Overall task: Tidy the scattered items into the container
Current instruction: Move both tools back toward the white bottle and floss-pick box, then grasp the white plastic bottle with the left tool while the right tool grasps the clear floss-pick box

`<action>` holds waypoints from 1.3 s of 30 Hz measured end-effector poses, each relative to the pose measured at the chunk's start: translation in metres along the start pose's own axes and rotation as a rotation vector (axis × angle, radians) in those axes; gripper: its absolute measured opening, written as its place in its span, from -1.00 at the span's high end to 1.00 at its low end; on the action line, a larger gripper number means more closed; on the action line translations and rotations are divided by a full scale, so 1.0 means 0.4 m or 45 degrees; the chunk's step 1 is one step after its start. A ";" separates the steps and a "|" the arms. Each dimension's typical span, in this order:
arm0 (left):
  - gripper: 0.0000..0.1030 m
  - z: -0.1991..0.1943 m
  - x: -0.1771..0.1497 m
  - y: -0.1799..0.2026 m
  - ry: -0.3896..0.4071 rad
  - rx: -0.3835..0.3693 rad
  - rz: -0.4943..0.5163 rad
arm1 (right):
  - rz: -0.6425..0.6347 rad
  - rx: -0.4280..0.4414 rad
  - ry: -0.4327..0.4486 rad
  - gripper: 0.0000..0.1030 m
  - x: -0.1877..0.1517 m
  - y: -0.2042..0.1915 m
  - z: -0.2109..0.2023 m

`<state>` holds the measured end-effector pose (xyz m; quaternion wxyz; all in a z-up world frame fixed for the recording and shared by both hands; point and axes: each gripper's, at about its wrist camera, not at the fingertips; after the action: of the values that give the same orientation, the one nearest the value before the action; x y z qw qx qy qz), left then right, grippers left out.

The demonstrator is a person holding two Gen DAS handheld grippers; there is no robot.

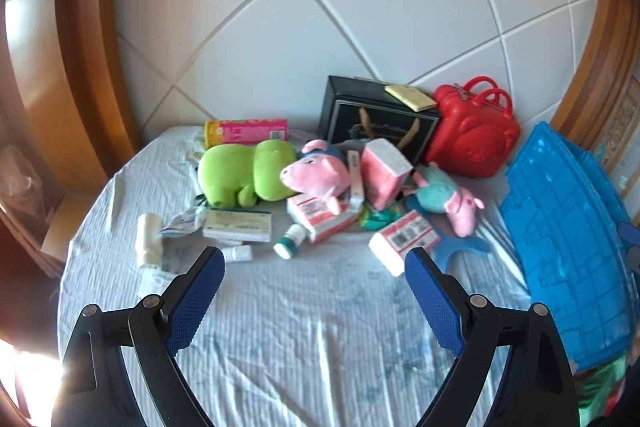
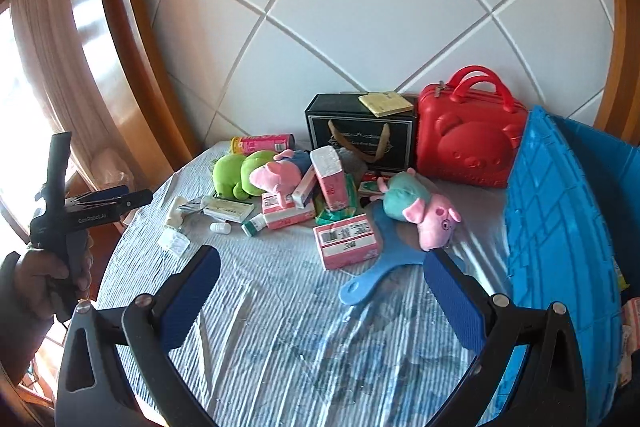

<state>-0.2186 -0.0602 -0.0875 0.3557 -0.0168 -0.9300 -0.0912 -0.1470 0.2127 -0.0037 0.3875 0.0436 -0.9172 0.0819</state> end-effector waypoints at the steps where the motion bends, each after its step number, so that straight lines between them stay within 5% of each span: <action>1: -0.79 0.012 -0.007 -0.048 -0.011 0.015 -0.010 | -0.008 0.007 -0.011 -1.00 -0.003 -0.034 0.024; 6: -0.79 0.080 -0.039 -0.271 -0.027 0.077 -0.076 | -0.060 0.052 -0.073 -1.00 -0.026 -0.183 0.144; 14: -0.79 0.264 -0.080 -0.509 -0.164 0.049 -0.084 | -0.226 0.128 -0.204 -1.00 -0.087 -0.405 0.377; 21: -0.79 0.484 -0.098 -0.620 -0.278 0.106 -0.045 | -0.288 0.146 -0.301 -1.00 -0.146 -0.503 0.503; 26: -0.79 0.594 -0.097 -0.673 -0.350 0.037 -0.081 | -0.373 0.157 -0.328 -1.00 -0.168 -0.552 0.606; 36: -0.67 0.672 -0.095 -0.719 -0.396 0.018 -0.148 | -0.550 0.270 -0.382 -1.00 -0.186 -0.696 0.795; 39: -0.43 0.680 -0.098 -0.743 -0.407 -0.032 -0.199 | -0.645 0.321 -0.391 -1.00 -0.186 -0.742 0.850</action>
<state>-0.3971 -0.3015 -0.3589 0.1949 0.0367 -0.9719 -0.1264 -0.2919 -0.1403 -0.2558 0.2442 0.3299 -0.9076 0.0883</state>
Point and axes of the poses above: each gripper's, at about its wrist camera, not at the fingertips, and z roughly the way its jaws point, y to its right, x to its top, and after that the axes turned 1 degree about -z, right-handed
